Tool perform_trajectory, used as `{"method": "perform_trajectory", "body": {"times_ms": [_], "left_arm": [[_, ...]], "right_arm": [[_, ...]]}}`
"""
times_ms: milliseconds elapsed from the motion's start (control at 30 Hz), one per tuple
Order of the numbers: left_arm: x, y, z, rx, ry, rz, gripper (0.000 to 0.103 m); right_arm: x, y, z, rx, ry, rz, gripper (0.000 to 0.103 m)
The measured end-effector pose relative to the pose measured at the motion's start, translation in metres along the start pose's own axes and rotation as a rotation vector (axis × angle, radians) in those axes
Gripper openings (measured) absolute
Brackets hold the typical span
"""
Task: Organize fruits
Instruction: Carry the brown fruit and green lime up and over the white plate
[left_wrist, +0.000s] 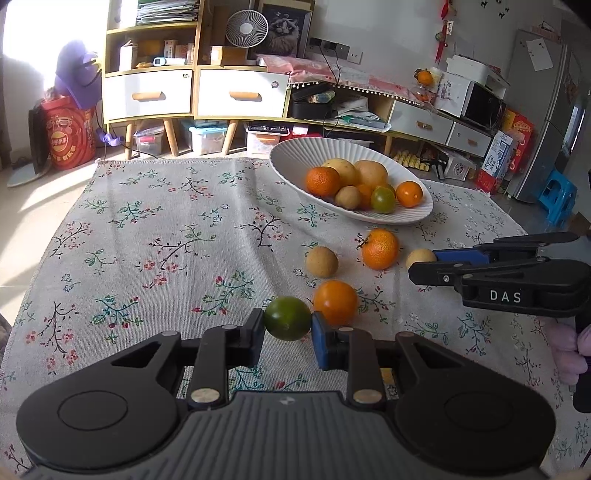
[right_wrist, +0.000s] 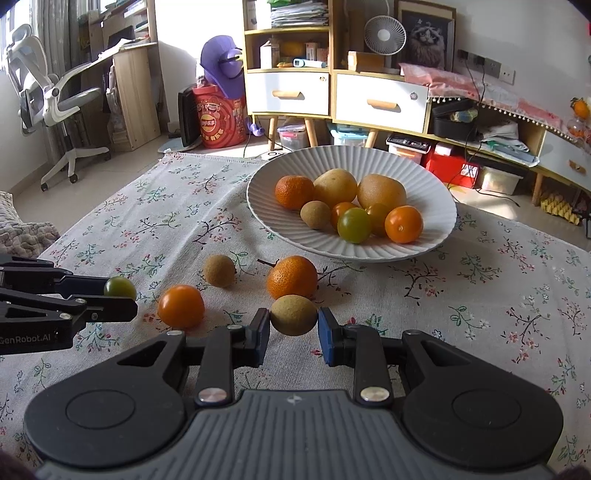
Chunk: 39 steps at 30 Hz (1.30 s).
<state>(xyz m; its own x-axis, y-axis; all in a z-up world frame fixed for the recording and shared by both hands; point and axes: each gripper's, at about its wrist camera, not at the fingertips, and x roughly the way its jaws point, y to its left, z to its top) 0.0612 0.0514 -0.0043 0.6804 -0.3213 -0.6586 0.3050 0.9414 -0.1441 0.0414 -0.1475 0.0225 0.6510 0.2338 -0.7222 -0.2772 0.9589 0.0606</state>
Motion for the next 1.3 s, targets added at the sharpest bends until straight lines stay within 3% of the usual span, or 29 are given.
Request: {"method": "perform_trajectory", "body": {"times_ms": [833, 1300], "left_arm": [[0.02, -0.045, 0.042, 0.021, -0.028, -0.069, 0.021], [0.068, -0.067, 0.067, 0.015, -0.04, -0.074, 0.021]], "right_arm": [[-0.016, -0.035, 0.028, 0.101, -0.071, 0.013, 0.025], [0.016, -0.089, 0.05, 0.215, -0.101, -0.032, 0.025]]}}
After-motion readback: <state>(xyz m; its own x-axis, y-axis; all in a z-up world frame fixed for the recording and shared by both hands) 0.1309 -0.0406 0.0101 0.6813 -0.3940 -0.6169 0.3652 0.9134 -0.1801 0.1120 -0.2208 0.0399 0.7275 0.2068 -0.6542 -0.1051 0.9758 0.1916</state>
